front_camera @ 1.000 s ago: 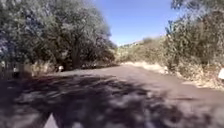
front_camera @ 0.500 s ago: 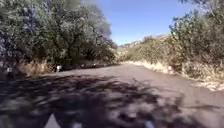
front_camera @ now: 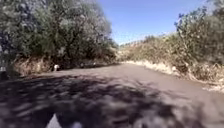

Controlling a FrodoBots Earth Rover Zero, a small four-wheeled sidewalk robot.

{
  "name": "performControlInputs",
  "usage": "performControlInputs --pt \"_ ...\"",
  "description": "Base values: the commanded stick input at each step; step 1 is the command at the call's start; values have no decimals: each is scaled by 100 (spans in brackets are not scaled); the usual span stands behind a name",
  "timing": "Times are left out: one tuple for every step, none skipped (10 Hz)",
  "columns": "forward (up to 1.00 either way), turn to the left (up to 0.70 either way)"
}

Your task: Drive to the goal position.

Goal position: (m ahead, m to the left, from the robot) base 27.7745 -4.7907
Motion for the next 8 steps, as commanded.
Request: performControlInputs --pt "85 0" --pt "85 0" --pt "85 0" --pt "85 0" --pt "85 0" --pt "85 0" --pt "85 0" --pt "85 -34"
